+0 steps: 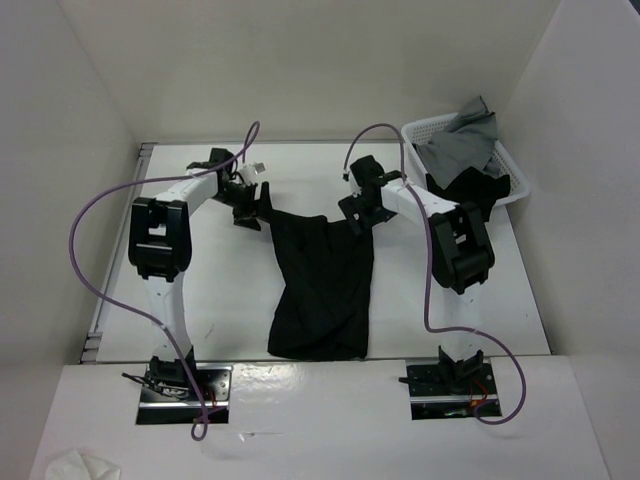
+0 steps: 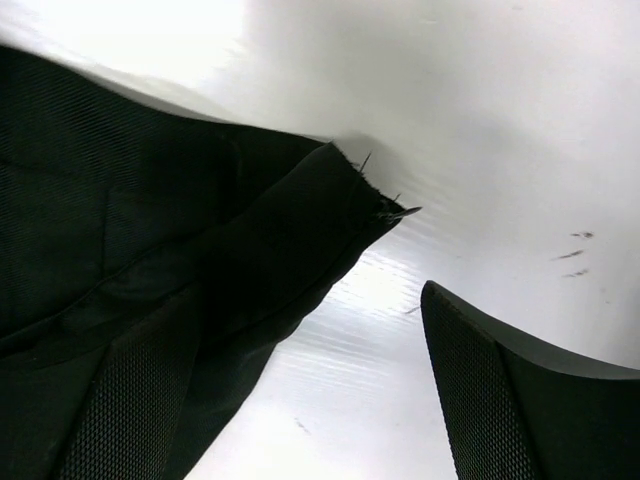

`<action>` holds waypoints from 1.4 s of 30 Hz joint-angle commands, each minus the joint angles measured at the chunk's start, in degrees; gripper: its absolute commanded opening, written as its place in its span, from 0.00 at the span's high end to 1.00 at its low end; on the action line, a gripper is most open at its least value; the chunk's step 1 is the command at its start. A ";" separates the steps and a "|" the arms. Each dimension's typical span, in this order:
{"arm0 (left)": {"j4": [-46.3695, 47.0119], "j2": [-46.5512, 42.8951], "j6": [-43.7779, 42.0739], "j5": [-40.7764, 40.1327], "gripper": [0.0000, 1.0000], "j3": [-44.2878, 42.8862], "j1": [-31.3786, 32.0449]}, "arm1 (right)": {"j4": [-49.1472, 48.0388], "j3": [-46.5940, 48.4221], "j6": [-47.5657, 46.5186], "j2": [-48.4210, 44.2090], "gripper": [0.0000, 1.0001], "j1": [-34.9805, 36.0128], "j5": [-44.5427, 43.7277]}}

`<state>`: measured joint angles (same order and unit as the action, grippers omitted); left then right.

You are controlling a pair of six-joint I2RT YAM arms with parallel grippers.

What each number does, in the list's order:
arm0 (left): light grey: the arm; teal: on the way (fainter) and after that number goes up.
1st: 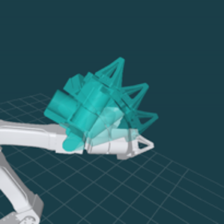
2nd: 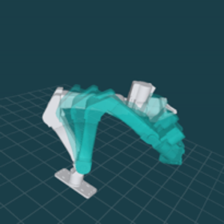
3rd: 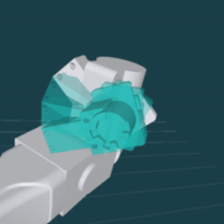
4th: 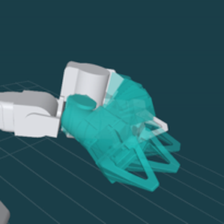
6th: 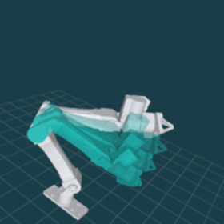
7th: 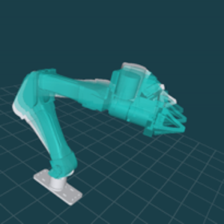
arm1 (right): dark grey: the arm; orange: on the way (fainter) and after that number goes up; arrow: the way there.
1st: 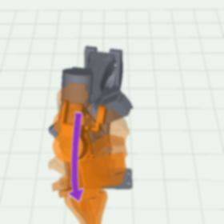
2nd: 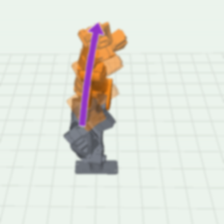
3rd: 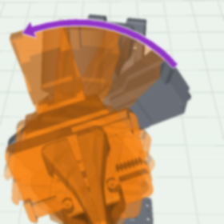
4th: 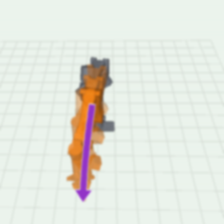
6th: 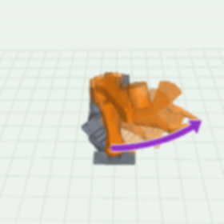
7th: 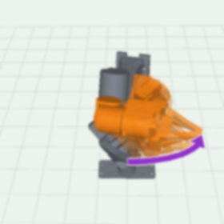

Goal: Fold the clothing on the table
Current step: Flatten the skirt out

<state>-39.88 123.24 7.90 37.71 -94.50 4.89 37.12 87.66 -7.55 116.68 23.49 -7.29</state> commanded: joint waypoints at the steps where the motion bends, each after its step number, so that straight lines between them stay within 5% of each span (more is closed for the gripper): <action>1: -0.90 1.38 0.36 2.36 0.22 -4.19 -0.31 | -1.00 1.90 -0.01 -2.60 0.10 -1.78 -0.10; 9: -3.36 4.02 -0.16 1.22 0.22 -15.70 -0.31 | -1.00 3.05 -0.01 -3.74 0.15 -3.36 0.61; 25: -1.17 5.61 -0.69 2.89 0.26 -9.57 4.08 | 0.05 6.03 0.52 -3.22 0.21 -3.36 1.66; 31: -0.64 6.74 -0.69 3.42 0.44 -9.04 4.08 | 0.05 7.08 0.52 -2.69 0.28 -4.41 1.66; 36: -0.64 6.75 -1.22 3.42 0.73 -9.56 4.08 | 0.58 7.62 1.57 -0.67 0.37 -4.41 2.28; 42: -0.64 6.14 -1.84 3.42 0.75 -8.95 4.08 | 0.58 8.75 2.10 3.11 0.42 -4.41 4.21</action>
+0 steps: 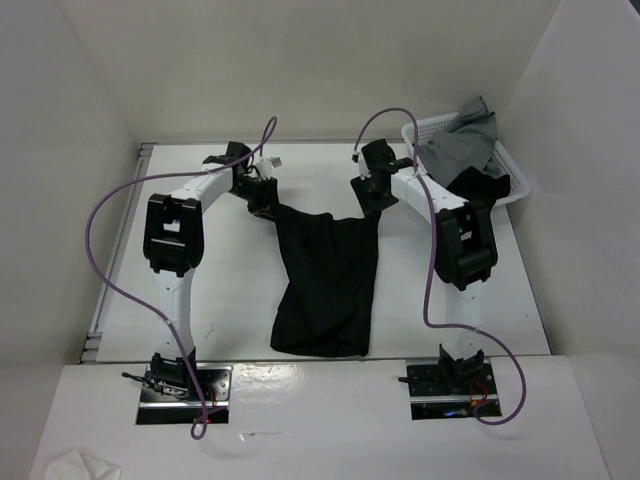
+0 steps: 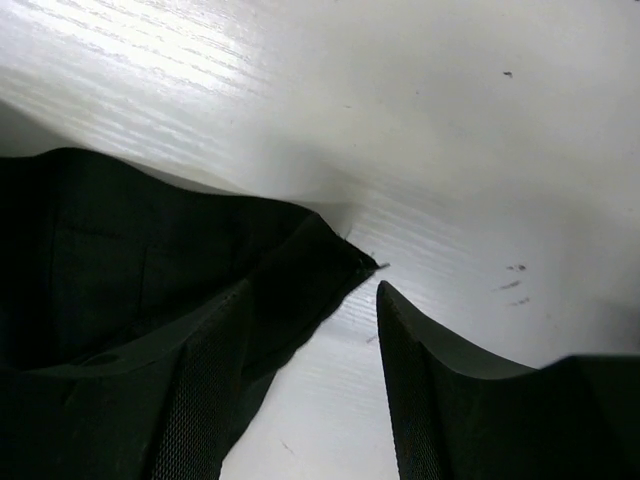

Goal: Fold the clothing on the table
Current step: Flatten the skirt out

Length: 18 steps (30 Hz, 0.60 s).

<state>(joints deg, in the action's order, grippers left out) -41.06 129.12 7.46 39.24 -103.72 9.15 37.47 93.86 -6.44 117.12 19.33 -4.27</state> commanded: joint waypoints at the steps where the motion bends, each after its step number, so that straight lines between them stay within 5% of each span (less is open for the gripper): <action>1: 0.54 0.26 -1.92 1.89 0.75 0.27 -0.18 | 0.23 2.55 0.99 3.28 0.42 -0.26 1.72; 7: 0.54 -0.27 -2.45 1.89 0.75 0.80 -0.18 | 1.55 5.36 1.51 6.97 0.43 -0.26 4.27; 11: 0.01 -0.89 -2.98 1.89 0.75 1.33 -0.18 | 1.55 4.75 1.51 8.21 0.61 -0.26 4.27; 12: -0.51 -0.89 -2.98 1.89 0.75 1.33 -0.18 | 1.55 4.75 1.51 8.21 0.79 -0.26 3.66; 14: -0.51 -1.41 -4.03 1.89 0.75 1.33 -0.18 | 1.55 4.05 1.51 7.68 0.97 -0.26 2.52; 18: -2.96 -4.13 -5.27 0.75 0.76 -0.59 -0.18 | 1.55 2.90 0.91 3.21 1.00 -0.79 0.59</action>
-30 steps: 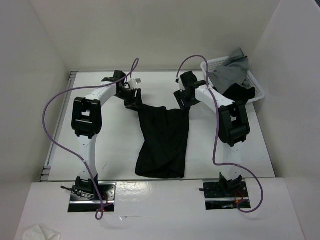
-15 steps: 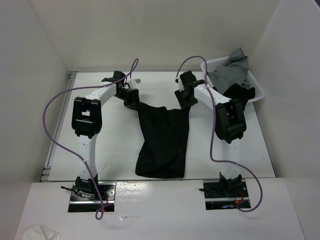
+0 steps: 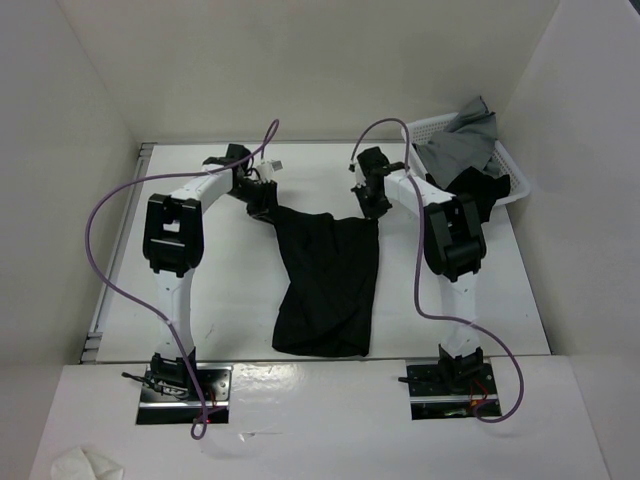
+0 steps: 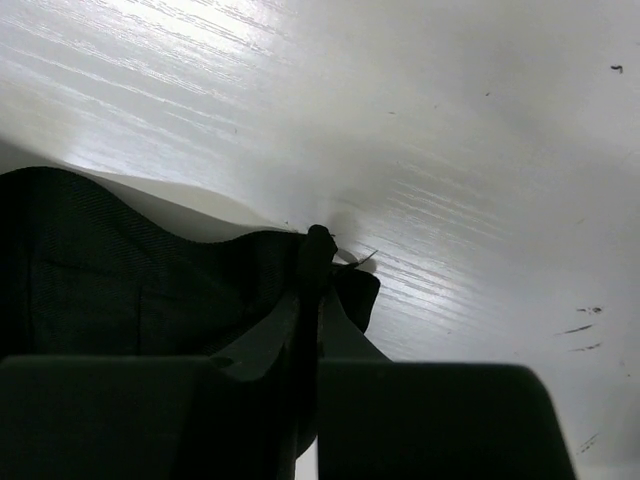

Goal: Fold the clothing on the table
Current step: Flatten the skirt out

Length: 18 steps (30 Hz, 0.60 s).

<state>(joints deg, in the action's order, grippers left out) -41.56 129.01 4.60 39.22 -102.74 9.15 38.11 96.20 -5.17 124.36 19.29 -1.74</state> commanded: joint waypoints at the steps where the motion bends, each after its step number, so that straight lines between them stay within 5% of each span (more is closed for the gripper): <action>1: -2.99 -4.64 -3.19 0.16 0.76 -2.28 -0.18 | 0.92 0.56 -0.37 -6.30 1.00 -1.44 -1.95; 12: -16.36 -16.05 -10.31 -7.92 0.76 -28.73 -4.04 | 10.25 17.02 -3.44 -22.91 1.00 -10.67 4.73; 18: -13.47 -25.01 -12.25 -3.39 0.73 -17.26 -4.05 | 4.88 1.48 -4.49 -34.42 1.00 -11.73 13.15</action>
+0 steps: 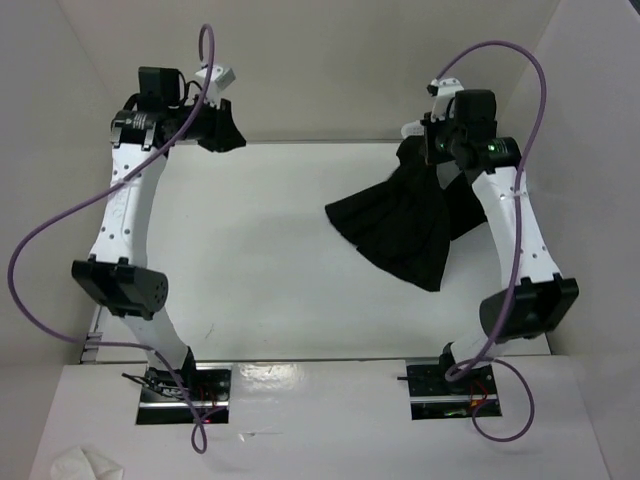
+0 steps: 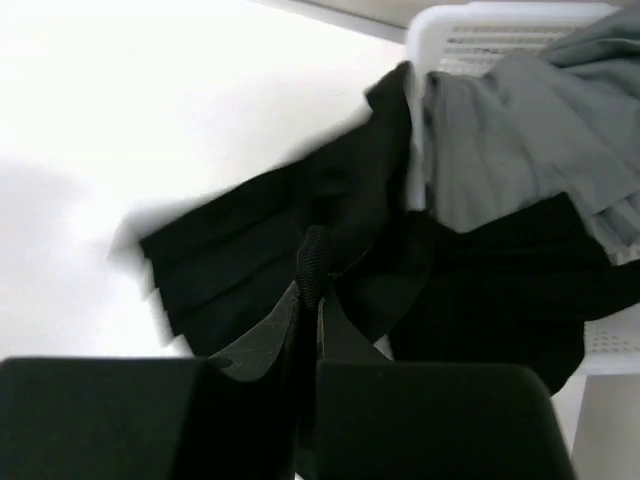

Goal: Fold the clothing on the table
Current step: Flatten the skirt out

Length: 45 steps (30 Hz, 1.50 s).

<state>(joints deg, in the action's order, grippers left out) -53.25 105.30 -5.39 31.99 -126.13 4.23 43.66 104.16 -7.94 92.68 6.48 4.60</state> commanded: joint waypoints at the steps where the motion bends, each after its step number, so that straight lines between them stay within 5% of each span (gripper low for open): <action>1: 0.06 -2.10 -1.74 4.92 0.73 9.03 0.87 | -1.20 -7.90 -1.72 -3.73 1.00 1.08 7.61; 8: 4.74 -5.72 -0.41 10.47 0.66 27.07 0.87 | -0.60 -11.17 -1.72 -4.88 1.00 1.08 12.36; 13: 4.74 -6.24 -0.94 10.99 0.25 28.38 0.87 | 1.52 -9.86 -2.43 -4.88 1.00 1.08 18.77; 17: 5.88 -6.24 -1.55 12.21 0.11 30.58 0.87 | 2.83 -9.33 -3.65 -4.27 1.00 1.69 24.48; 31: 9.22 -9.14 -3.41 13.63 0.09 37.88 0.87 | 11.71 4.72 -10.42 9.08 1.00 21.27 28.27; 40: 11.86 -12.74 -1.03 14.50 0.07 41.66 -3.79 | 16.63 16.07 -13.67 13.58 1.00 25.69 38.90; 45: 13.62 -12.75 -0.41 15.91 0.07 42.98 -5.28 | 10.32 12.57 -10.43 12.35 1.00 24.73 24.35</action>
<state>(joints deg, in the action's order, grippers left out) -42.15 94.11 -6.02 44.93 -83.48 -1.08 57.49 117.58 -19.86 107.09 31.88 35.83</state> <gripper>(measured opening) 0.929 0.042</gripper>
